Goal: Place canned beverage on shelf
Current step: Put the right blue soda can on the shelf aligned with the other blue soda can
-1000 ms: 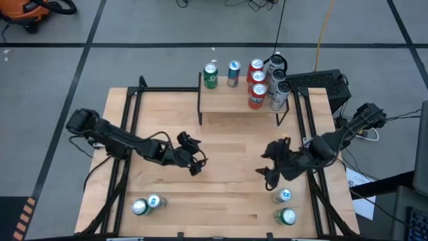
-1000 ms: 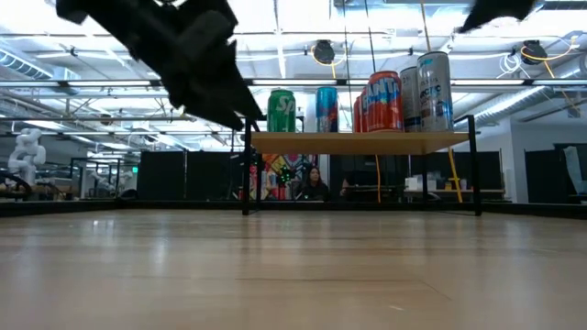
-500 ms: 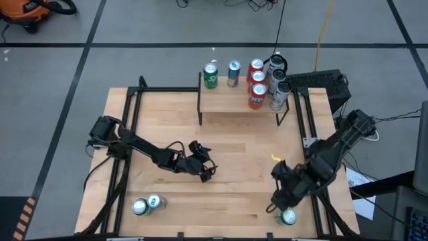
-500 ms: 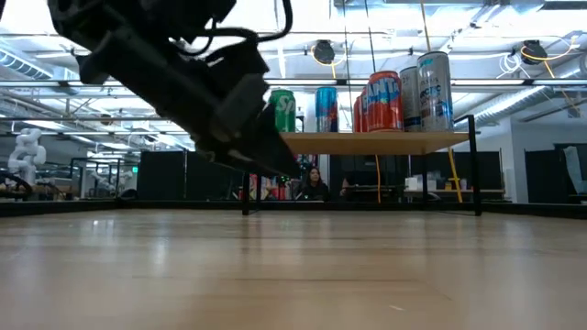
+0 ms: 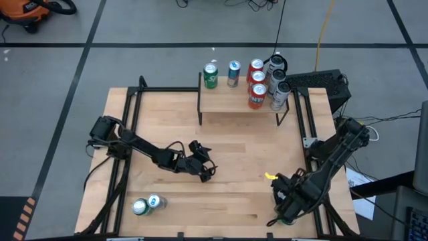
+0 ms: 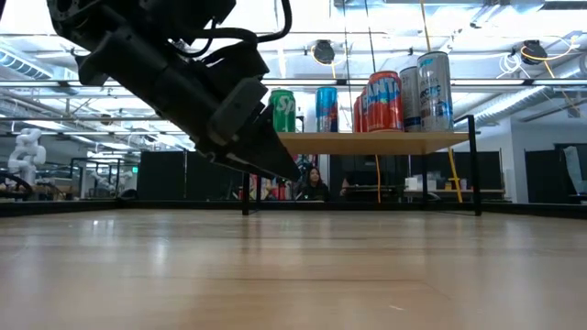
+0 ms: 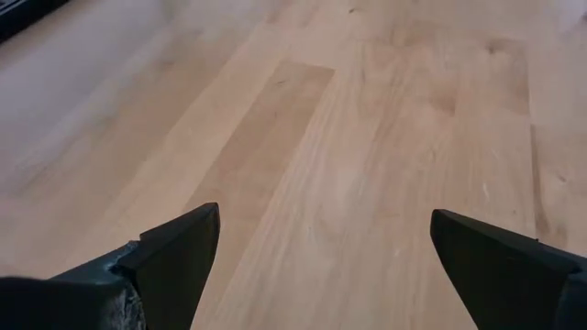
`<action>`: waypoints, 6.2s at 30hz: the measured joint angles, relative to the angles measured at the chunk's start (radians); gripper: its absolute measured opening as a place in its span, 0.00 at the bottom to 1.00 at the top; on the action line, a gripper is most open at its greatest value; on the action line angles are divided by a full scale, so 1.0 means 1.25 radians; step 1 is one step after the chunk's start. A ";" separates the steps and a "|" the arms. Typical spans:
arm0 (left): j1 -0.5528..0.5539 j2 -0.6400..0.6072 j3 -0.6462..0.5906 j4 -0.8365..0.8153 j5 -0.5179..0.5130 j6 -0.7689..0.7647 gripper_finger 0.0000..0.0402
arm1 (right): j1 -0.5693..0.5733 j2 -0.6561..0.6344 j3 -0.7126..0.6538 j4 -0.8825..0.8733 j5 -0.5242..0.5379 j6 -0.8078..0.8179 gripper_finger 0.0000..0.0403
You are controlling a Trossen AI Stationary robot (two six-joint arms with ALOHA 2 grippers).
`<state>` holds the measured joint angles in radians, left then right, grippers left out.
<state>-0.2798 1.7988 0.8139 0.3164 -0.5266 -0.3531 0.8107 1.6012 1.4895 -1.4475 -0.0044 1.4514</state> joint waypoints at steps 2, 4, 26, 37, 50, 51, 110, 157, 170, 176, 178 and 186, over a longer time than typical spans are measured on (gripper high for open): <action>0.000 0.000 0.000 0.000 0.000 0.001 0.98 | 0.001 0.001 0.000 0.006 0.000 -0.009 0.72; 0.000 0.000 0.000 -0.001 0.000 0.002 0.98 | 0.003 0.000 0.000 0.037 0.001 -0.028 0.69; 0.000 0.000 0.000 -0.009 0.006 0.002 0.98 | 0.008 0.000 -0.088 0.109 0.003 -0.080 0.79; -0.002 0.000 0.000 0.107 0.072 0.045 0.98 | 0.000 0.000 -0.087 0.138 0.108 -0.122 0.72; -0.023 0.000 0.000 0.153 0.124 0.101 0.98 | 0.009 0.003 -0.244 0.529 0.081 -0.531 0.72; -0.023 0.000 0.000 0.153 0.124 0.101 0.98 | 0.012 0.003 -0.263 0.551 0.065 -0.536 0.72; 0.045 0.001 0.020 0.294 0.314 0.169 0.96 | -0.292 0.092 -0.204 0.634 0.420 -0.872 0.56; 0.061 -0.001 -0.237 1.010 0.275 0.211 0.55 | -0.218 -0.373 -0.861 1.846 0.533 -0.991 0.69; 0.061 0.001 -0.190 1.003 0.346 0.184 0.55 | -0.255 -0.283 -0.859 1.984 0.453 -1.083 0.69; 0.060 -0.001 -0.189 1.013 0.358 0.185 0.55 | -0.268 -0.273 -0.838 1.987 0.433 -1.096 0.69; 0.060 -0.001 -0.189 1.013 0.361 0.185 0.55 | -0.270 -0.273 -0.835 1.989 0.431 -1.097 0.69; 0.063 -0.001 -0.187 1.009 0.373 0.186 0.55 | -0.274 -0.272 -0.835 1.991 0.461 -1.118 0.69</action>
<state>-0.2016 1.7973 0.5797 1.5772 -0.0607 -0.1211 0.4680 1.2613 0.4461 1.0416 0.5722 0.0542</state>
